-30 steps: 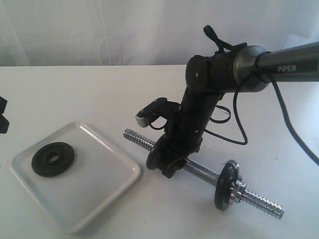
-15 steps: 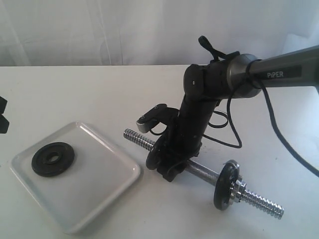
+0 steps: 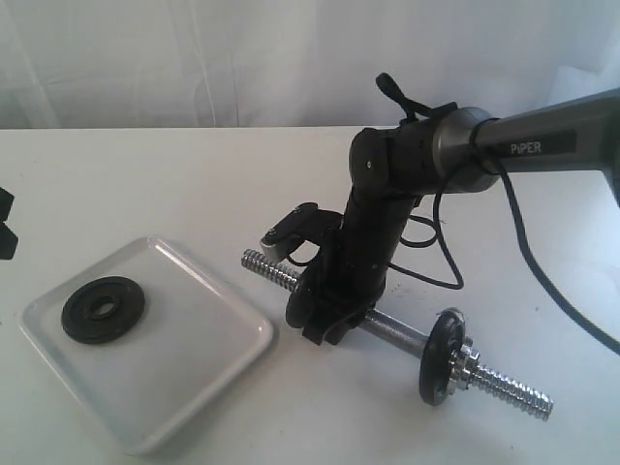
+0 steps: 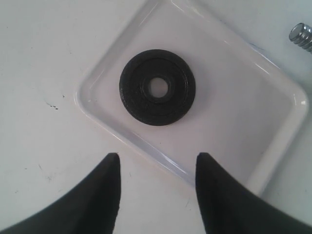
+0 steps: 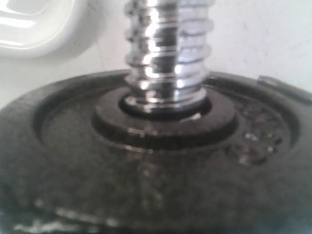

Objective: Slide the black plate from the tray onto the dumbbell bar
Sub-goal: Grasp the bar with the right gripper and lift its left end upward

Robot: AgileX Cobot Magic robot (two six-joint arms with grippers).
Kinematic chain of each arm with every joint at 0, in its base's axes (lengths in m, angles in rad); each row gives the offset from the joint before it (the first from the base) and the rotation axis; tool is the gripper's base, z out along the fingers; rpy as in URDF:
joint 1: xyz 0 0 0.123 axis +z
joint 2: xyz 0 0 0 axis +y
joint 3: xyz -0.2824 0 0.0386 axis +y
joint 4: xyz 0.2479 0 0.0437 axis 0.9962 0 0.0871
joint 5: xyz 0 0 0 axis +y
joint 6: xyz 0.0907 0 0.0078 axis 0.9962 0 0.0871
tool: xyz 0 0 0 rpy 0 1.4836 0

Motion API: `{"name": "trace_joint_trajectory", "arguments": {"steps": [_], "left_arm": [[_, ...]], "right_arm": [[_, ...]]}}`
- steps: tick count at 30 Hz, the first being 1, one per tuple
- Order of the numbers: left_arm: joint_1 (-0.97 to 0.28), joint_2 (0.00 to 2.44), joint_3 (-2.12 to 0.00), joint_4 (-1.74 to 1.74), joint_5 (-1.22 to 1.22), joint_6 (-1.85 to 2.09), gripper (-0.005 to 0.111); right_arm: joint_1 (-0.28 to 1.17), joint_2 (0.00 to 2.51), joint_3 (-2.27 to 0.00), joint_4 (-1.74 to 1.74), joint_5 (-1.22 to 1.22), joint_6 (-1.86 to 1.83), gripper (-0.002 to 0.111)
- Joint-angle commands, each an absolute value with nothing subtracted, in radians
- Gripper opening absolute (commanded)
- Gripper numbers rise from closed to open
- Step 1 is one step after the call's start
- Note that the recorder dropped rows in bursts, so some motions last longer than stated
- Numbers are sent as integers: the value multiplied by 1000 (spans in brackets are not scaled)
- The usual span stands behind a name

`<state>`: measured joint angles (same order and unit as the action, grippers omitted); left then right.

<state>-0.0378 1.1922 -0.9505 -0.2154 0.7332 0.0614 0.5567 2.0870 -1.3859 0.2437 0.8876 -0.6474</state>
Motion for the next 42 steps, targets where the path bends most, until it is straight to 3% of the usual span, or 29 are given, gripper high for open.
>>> {"name": "trace_joint_trajectory", "arguments": {"steps": [1,3,29,42], "left_arm": [[-45,1188,-956,-227,747,61,52],[-45,1188,-956,-227,747,61,52],[-45,1188,-956,-225,747,61,52],[-45,1188,-956,-225,747,61,52]], "right_arm": [[560,2114,-1372,185,963,-659,7],[560,2112,-1372,165,983,-657,0],[560,2053,-1372,277,800,-1139,0],[558,2037,-1372,336,774,-1168,0]]}}
